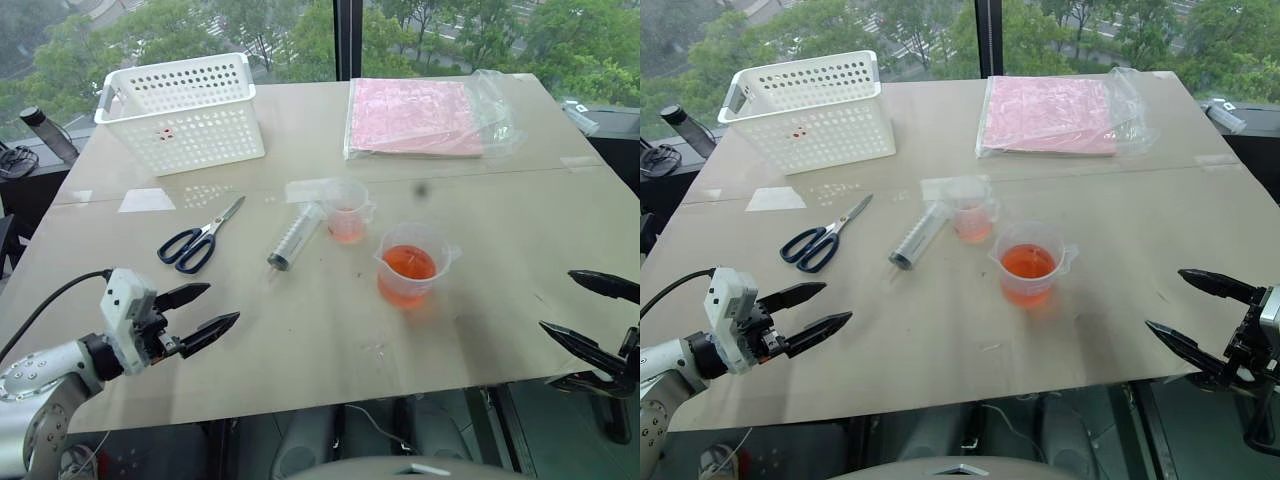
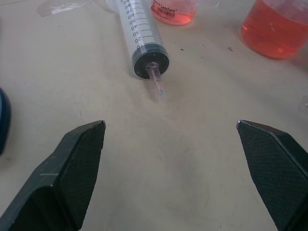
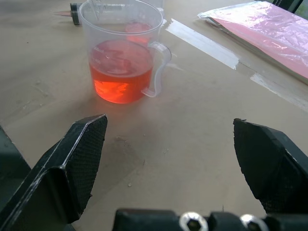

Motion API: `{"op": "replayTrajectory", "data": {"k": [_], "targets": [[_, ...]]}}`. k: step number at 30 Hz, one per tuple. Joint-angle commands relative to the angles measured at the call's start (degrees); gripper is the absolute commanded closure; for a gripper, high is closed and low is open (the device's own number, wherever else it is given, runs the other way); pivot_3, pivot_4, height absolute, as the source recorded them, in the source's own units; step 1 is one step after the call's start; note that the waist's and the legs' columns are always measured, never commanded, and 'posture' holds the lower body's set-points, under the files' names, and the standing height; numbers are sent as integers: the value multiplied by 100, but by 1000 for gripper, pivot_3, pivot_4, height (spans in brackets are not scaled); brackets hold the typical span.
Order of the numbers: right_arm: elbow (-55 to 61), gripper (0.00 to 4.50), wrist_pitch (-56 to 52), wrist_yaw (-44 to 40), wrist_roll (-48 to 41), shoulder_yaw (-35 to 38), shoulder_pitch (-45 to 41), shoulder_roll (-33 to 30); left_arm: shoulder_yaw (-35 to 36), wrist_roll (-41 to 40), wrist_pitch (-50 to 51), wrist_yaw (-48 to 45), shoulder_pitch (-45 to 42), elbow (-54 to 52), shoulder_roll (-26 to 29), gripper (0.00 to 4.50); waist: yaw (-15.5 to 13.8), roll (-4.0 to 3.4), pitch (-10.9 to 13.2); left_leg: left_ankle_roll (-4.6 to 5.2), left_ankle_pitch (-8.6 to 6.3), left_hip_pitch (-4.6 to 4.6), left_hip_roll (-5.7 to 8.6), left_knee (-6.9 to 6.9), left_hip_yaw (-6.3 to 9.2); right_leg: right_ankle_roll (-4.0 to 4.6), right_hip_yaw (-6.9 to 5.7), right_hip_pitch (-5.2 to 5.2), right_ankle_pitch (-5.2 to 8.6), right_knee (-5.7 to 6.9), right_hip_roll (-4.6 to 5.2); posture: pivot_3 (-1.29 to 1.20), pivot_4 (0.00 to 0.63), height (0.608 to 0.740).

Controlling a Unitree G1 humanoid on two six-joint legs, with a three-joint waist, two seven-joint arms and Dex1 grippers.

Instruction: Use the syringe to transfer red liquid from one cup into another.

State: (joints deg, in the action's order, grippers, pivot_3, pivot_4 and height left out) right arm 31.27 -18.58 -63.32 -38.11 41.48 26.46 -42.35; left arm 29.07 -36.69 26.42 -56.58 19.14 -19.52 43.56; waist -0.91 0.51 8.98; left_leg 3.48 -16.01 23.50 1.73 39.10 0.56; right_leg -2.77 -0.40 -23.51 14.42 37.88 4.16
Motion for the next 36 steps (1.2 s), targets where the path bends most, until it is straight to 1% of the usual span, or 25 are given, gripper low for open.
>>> {"op": "replayTrajectory", "data": {"k": [1, 5, 7, 10, 12, 13, 14, 15, 17, 18, 20, 22, 25, 27, 28, 31, 34, 36], "targets": [[-17, 0, 199, 17, -6, 18, -148, -39, 162, -72, -21, 35, -54, -136, 48, 53, 1, 0, 0, 0, 0, 0, 0, 0, 0, 0, 0, 0, 0, 0, 0, 0, 150, 740], [109, 0, 312, -8, -300, -79, -438, 18, 45, -442, 570, 316, -414, -326, 137, 53, 4, -1, -1, 0, 0, -1, 0, 3, 0, 0, 0, 1, 0, 1, 0, 0, 150, 740], [303, 0, 201, 7, -576, -99, -542, -35, 14, -712, 1076, 677, -782, -431, 226, 53, -5, -2, -1, 0, 0, -1, 0, 3, 1, -11, -2, 1, -6, 2, -1, 0, 150, 740], [610, 0, -62, 63, -1080, -65, -707, -280, -5, -1004, 2153, 1790, -1636, -597, 406, 53, -20, -2, 0, 0, 0, 1, 1, 4, 7, -12, -7, 2, -7, 4, -1, 0, 150, 740], [771, 0, -284, 174, -1378, -40, -852, -495, -144, -1199, 3202, 2641, -2463, -657, 590, 53, -23, 0, -1, 1, 1, 3, 1, 16, 13, -15, -12, 4, -9, 9, -3, 0, 150, 740], [842, 0, -354, 228, -1457, -39, -926, -598, -311, -1358, 3945, 2941, -2958, -643, 768, 53, -24, 5, -2, 1, 1, 1, 2, 18, 16, -15, -15, 7, -9, 8, -4, 0, 150, 740], [904, 0, -434, 334, -1514, -35, -996, -695, -648, -1376, 4713, 3110, -3484, -614, 1051, 53, -18, 9, 0, 1, 1, -4, 4, 20, 18, -15, -17, 16, -9, 9, -6, 0, 150, 740], [965, 0, -513, 479, -1496, -20, -1053, -781, -1062, -1464, 5401, 3037, -3930, -490, 1328, 53, -18, 16, 4, 1, 1, -4, 5, 21, 19, -16, -18, 16, -9, 7, -8, 0, 150, 740], [1085, 0, -682, 700, -1509, 40, -1113, -940, -1899, -1454, 6214, 2880, -4685, -247, 1710, 53, 19, 13, 4, -4, 4, -2, 11, 21, 22, -17, -22, 16, -9, 9, -15, 0, 150, 740], [1166, 0, -771, 780, -1546, 102, -1123, -1022, -2324, -1372, 6437, 2923, -5132, 32, 1711, 53, 23, 13, 4, -22, 14, -6, 14, 15, 15, -18, -17, 16, -9, 6, -19, 0, 150, 740], [1314, 0, -976, 991, -1697, 248, -1177, -1177, -3040, -1350, 6608, 3105, -6012, 735, 1557, 53, 17, 16, 13, -25, 16, -23, 14, 5, 1, -21, -5, 24, -5, 7, -22, 0, 150, 740], [1372, 0, -1227, 1070, -1998, 404, -1238, -1395, -3875, -1383, 6608, 3255, -6890, 1534, 1392, 53, 6, 35, 23, -27, 18, -21, 11, 9, 8, -21, -8, 24, -5, 12, -51, 0, 150, 740], [1404, 0, -1473, 1137, -2399, 543, -1379, -1651, -4638, -1381, 6608, 3310, -7985, 2563, 953, 53, -2, 45, 29, -27, 17, -21, 11, 16, 9, -21, -6, 30, -6, 11, -44, 0, 150, 740], [1436, 0, -1569, 1192, -2477, 559, -1449, -1752, -5055, -1310, 6608, 3297, -8642, 3385, 592, 53, 1, 54, 32, -24, 16, -15, 13, 21, 8, -21, -4, 30, -6, 5, -33, 0, 150, 740], [1450, 0, -1600, 1222, -2483, 544, -1476, -1771, -5303, -1279, 6608, 3230, -8873, 3649, 505, 53, 3, 55, 33, -23, 16, -11, 14, 23, 9, -22, -7, 29, -6, 4, -25, 0, 150, 740], [1529, 0, -1648, 1306, -2462, 513, -1510, -1774, -5847, -814, 6608, 3060, -9513, 4525, 20, 53, 14, 58, 35, -23, 16, 14, 14, 27, 10, -22, -9, 5, -6, 6, -26, 0, 150, 740], [1605, 0, -1680, 1424, -2484, 491, -1542, -1754, -6119, -173, 6504, 2884, -9845, 5159, -400, 53, 23, 58, 35, -24, 17, 24, 15, 25, 5, -22, -6, -9, -6, 8, -33, 0, 150, 740], [1688, 0, -1694, 1501, -2500, 505, -1517, -1705, -6341, 213, 6212, 2636, -9966, 5540, -626, 53, 25, 59, 36, -23, 17, 25, 14, 24, 4, -22, -5, -10, -6, 7, -37, 0, 150, 740]]}}
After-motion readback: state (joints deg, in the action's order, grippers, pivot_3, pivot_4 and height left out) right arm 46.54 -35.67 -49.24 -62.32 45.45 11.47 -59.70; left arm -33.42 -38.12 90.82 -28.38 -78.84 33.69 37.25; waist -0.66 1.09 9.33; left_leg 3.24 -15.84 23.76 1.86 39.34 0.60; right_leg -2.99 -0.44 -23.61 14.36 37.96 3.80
